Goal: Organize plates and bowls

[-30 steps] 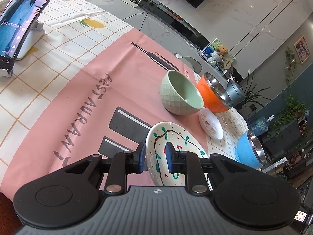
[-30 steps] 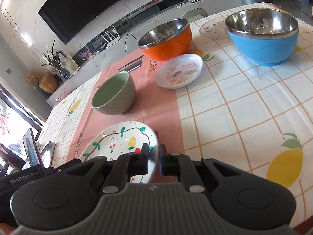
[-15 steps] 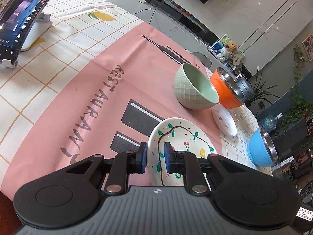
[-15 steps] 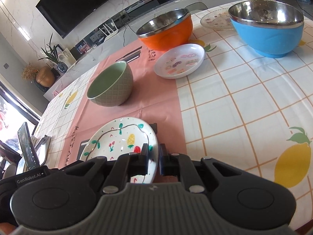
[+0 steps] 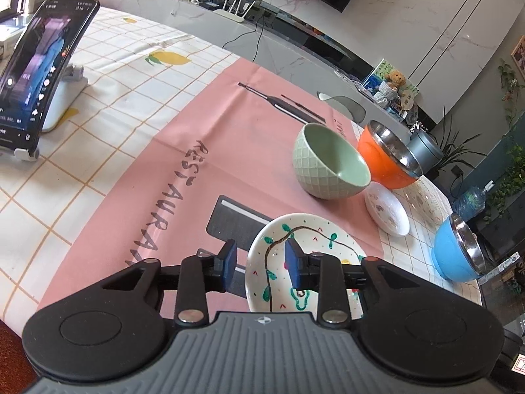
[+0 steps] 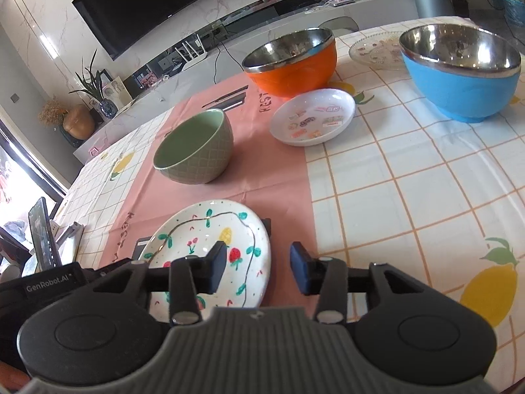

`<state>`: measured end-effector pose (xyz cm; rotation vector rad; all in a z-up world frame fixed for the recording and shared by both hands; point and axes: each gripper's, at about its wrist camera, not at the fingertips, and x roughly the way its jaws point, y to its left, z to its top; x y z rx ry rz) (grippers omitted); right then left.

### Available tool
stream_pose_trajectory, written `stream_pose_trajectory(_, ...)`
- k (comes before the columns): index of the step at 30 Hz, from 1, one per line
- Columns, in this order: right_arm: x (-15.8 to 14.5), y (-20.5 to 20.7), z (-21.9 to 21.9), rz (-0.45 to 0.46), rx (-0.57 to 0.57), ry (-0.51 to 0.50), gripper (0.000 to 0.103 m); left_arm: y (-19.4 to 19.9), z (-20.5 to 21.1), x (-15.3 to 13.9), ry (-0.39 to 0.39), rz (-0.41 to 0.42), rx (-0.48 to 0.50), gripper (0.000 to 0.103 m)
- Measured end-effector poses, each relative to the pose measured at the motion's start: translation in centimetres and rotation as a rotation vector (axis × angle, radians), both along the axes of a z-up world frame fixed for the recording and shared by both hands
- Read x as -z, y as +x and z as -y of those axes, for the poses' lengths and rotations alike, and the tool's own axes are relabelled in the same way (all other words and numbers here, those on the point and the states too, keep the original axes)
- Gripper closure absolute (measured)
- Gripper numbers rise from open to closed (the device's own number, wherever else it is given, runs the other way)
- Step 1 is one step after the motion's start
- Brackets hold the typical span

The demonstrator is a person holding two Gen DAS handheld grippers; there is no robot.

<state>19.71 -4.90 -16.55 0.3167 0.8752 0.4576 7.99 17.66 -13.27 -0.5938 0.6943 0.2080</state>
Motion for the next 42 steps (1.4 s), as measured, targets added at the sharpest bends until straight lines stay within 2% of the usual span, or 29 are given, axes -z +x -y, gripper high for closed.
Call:
stream_pose_trajectory(6, -0.5, -0.8, 1.9, 0.004, 0.028, 0.003, 0.055, 0.1, 1.4, -1.5, -0.005, 0.024, 0.039, 0.056)
stream_pose_trajectory(14, -1.0, -1.4, 6.5, -0.007, 0.114, 0.015, 0.053, 1.6, 5.5, -3.5, 0.028, 0.027, 0.142, 0.054)
stream_pose_trajectory(21, -2.9, -0.7, 11.9, 0.049, 0.212, 0.035, 0.052, 4.7, 9.7, -5.3, 0.068, 0.022, 0.263, 0.054)
stream_pose_trajectory(31, -6.3, 3.6, 19.2, 0.142, 0.326, 0.03, 0.051, 10.3, 12.3, -7.2, 0.067, 0.0, 0.37, 0.054)
stream_pose_trajectory(37, -8.3, 7.2, 21.2, 0.183, 0.324, -0.001, 0.049, 14.2, 12.8, -8.6, 0.036, -0.001, 0.415, 0.054)
stream_pose_trajectory(42, -9.2, 11.3, 22.0, 0.156, 0.3, -0.02, 0.043, 17.4, 14.0, -9.3, 0.039, 0.015, 0.467, 0.054)
